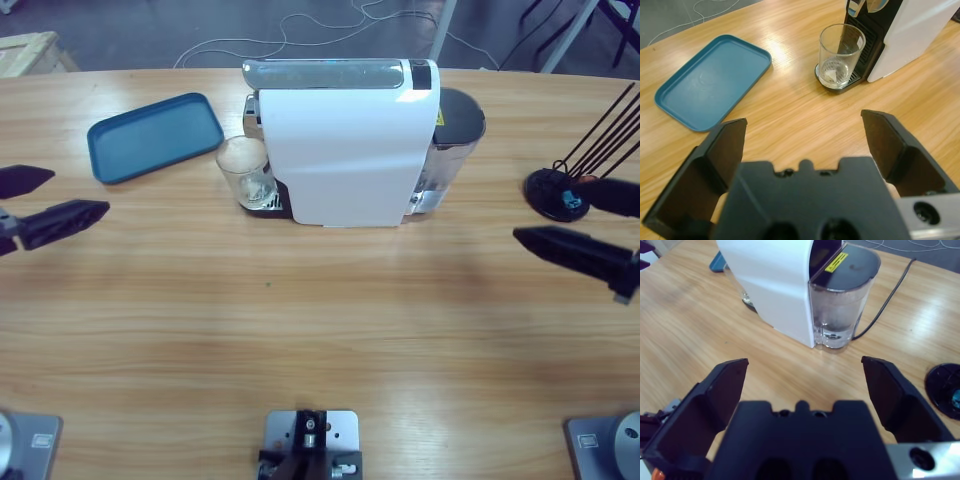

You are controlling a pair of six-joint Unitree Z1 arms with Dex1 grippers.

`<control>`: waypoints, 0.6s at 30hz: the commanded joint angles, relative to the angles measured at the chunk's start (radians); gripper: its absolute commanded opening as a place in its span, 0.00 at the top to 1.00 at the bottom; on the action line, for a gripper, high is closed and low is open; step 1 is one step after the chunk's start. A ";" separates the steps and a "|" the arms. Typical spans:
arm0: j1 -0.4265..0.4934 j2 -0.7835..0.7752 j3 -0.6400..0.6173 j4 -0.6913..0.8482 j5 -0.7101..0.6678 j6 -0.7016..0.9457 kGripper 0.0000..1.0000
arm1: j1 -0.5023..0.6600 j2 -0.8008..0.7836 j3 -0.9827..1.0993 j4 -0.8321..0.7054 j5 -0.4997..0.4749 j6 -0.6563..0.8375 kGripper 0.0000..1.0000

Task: Pour coffee

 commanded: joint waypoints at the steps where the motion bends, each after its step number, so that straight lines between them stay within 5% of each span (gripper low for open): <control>1: -0.005 -0.037 0.053 -0.009 -0.040 0.007 0.01 | 0.009 -0.061 0.086 -0.057 0.022 0.011 0.00; 18: -0.004 -0.014 0.059 -0.014 -0.073 0.001 0.01 | 0.009 0.013 0.092 -0.071 0.043 0.015 0.00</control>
